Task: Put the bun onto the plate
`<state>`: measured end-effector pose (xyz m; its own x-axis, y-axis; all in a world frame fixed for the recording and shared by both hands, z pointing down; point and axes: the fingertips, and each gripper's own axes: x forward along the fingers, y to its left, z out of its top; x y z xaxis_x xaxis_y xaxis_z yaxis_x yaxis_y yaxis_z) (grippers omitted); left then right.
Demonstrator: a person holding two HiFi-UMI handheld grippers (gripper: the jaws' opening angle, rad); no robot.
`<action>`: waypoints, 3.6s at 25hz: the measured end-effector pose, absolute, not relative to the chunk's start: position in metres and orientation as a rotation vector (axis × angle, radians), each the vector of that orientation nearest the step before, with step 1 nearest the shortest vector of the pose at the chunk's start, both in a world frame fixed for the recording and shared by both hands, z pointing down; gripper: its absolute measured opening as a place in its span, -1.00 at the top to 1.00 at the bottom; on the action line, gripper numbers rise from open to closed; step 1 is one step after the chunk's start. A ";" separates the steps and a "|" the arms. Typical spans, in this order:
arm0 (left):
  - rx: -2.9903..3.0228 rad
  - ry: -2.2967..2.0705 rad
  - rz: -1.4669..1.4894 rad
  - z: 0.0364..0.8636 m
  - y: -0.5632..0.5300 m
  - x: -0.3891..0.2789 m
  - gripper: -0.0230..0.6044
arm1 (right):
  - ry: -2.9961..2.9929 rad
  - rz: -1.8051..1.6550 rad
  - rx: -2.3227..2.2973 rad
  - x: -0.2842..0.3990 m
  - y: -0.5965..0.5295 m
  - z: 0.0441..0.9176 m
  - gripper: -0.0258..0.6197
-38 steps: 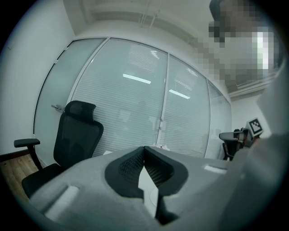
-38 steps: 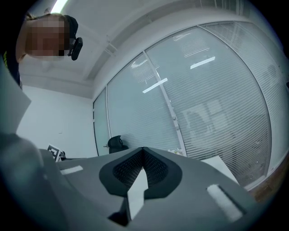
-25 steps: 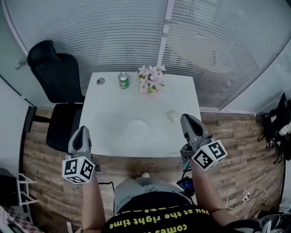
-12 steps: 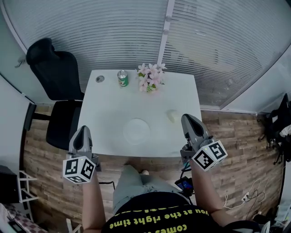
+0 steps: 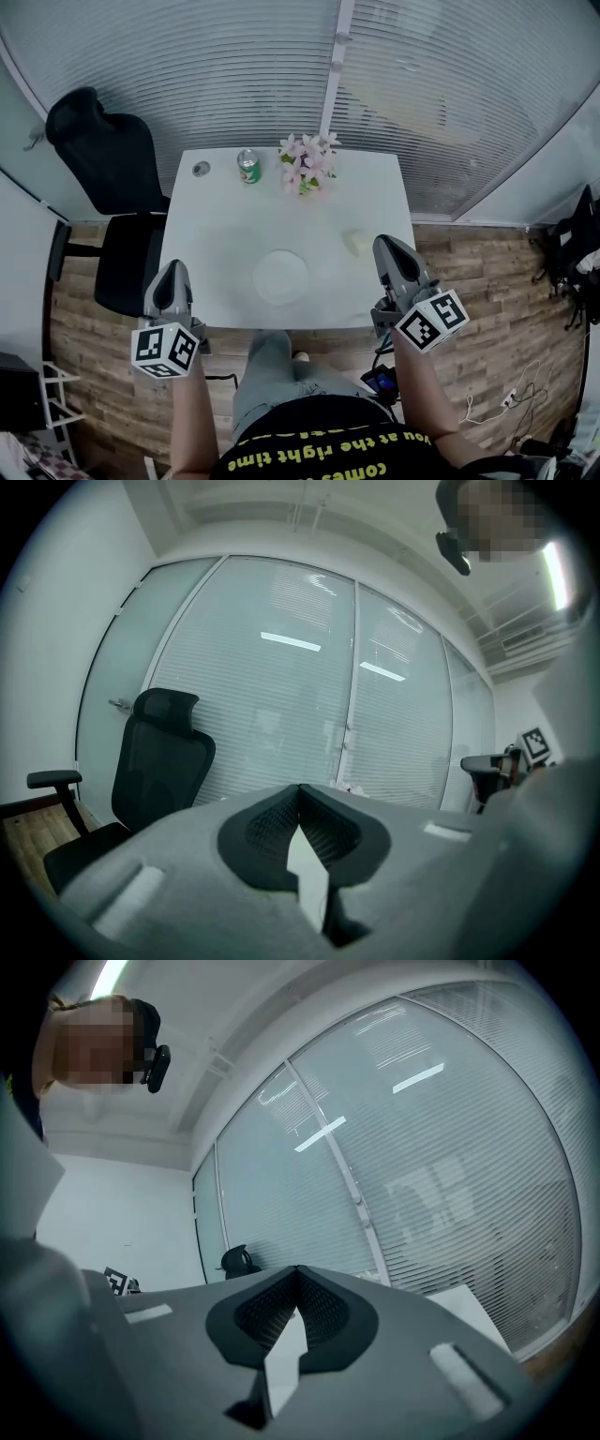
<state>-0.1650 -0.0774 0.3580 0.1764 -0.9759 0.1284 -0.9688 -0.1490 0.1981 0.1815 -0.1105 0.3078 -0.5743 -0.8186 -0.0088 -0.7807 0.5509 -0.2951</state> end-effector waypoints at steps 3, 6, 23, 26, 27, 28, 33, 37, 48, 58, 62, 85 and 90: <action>2.235 -1.850 -0.047 0.360 -0.093 -0.165 0.92 | 2.628 -0.394 -1.392 0.180 -0.117 0.309 0.90; 2.263 -1.809 -0.047 0.362 -0.114 -0.162 0.92 | 2.611 -0.393 -1.427 0.180 -0.127 0.310 0.90; 2.383 -1.630 -0.044 0.362 -0.210 -0.170 0.92 | 2.522 -0.365 -1.562 0.156 -0.180 0.303 0.90; 2.393 -1.605 -0.042 0.364 -0.222 -0.176 0.93 | 2.521 -0.365 -1.578 0.147 -0.188 0.305 0.90; 2.395 -1.596 -0.042 0.365 -0.225 -0.178 0.92 | 2.520 -0.366 -1.583 0.144 -0.190 0.305 0.90; 2.398 -1.586 -0.042 0.365 -0.228 -0.180 0.93 | 2.519 -0.367 -1.588 0.140 -0.192 0.305 0.90; 2.426 -1.509 -0.019 0.372 -0.242 -0.181 0.93 | 2.494 -0.370 -1.621 0.127 -0.202 0.309 0.90; 2.435 -1.468 -0.007 0.377 -0.250 -0.184 0.93 | 2.485 -0.374 -1.633 0.117 -0.207 0.312 0.90; 2.410 -1.458 0.004 0.388 -0.255 -0.186 0.93 | 2.472 -0.386 -1.639 0.116 -0.211 0.317 0.90; 2.402 -1.473 0.010 0.385 -0.251 -0.164 0.92 | 2.489 -0.399 -1.603 0.133 -0.213 0.314 0.90; 2.396 -1.481 0.000 0.382 -0.247 -0.154 0.93 | 2.505 -0.395 -1.587 0.139 -0.211 0.311 0.90; 2.404 -1.437 0.030 0.402 -0.251 -0.127 0.92 | 2.520 -0.417 -1.577 0.160 -0.209 0.328 0.90; 2.412 -1.410 0.044 0.407 -0.254 -0.119 0.92 | 2.511 -0.429 -1.593 0.165 -0.210 0.334 0.90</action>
